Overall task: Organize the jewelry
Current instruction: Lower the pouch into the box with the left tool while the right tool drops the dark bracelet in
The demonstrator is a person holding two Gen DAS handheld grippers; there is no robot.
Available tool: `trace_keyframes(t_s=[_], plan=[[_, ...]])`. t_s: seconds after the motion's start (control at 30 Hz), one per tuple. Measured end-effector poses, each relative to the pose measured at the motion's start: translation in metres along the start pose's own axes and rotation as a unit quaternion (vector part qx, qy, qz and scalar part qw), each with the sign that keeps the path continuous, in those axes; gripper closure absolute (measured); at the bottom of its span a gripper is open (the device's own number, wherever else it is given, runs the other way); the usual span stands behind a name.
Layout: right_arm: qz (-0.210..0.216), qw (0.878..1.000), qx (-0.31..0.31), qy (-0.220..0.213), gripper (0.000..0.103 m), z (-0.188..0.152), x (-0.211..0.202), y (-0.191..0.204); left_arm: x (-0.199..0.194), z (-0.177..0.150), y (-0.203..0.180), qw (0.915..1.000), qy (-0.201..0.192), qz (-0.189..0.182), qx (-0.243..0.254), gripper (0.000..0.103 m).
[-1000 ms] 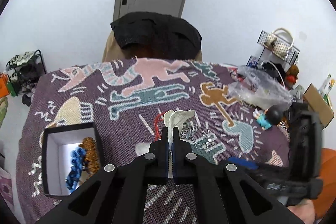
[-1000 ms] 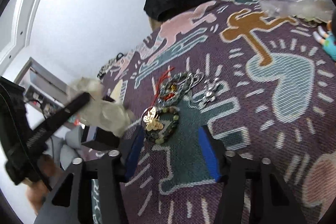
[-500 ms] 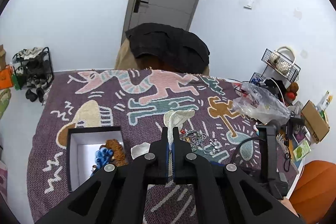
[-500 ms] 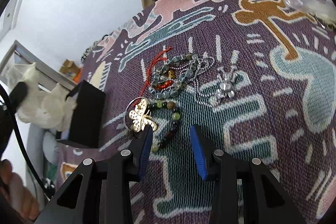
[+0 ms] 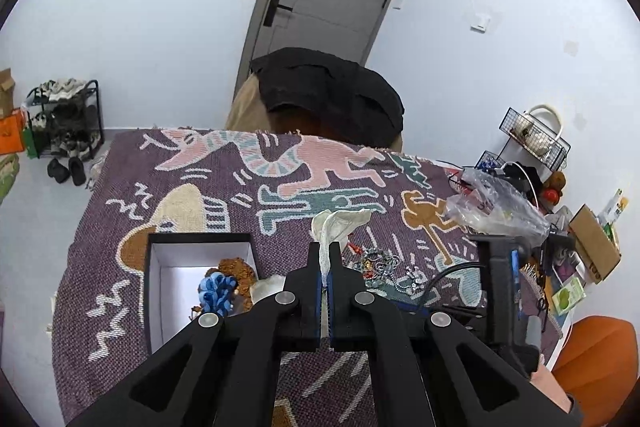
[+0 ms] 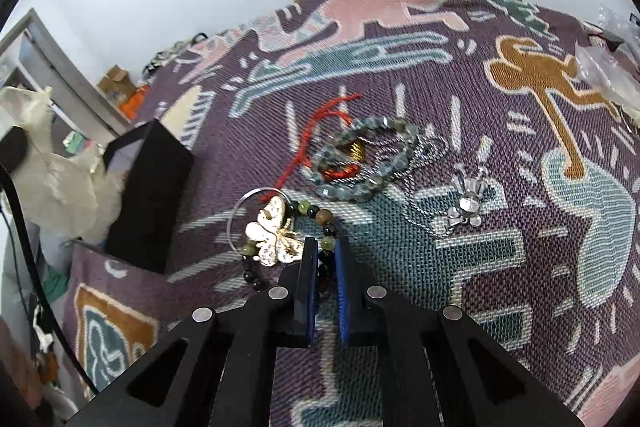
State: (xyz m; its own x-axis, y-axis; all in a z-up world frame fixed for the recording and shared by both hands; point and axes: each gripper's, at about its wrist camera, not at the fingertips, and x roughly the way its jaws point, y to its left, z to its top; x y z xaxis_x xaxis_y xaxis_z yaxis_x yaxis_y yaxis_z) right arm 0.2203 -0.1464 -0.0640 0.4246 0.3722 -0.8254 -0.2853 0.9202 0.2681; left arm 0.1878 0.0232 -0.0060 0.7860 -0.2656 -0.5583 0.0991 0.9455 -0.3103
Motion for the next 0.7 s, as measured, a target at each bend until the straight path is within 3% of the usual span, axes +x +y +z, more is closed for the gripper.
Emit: trace_keyframes(t_s=[0.4,0.7], plan=[[0.052,0.994,-0.02,-0.096,0.093,0.012,-0.078,0.027,-0.023,0.006,0.011,0.9996,-0.023,0.011,-0.009,0.102],[0.071,0.988,-0.031,-0.137,0.093,0.015,-0.119,0.038,-0.014,0.0,0.03,0.9993,-0.011,0.031,-0.019,0.102]])
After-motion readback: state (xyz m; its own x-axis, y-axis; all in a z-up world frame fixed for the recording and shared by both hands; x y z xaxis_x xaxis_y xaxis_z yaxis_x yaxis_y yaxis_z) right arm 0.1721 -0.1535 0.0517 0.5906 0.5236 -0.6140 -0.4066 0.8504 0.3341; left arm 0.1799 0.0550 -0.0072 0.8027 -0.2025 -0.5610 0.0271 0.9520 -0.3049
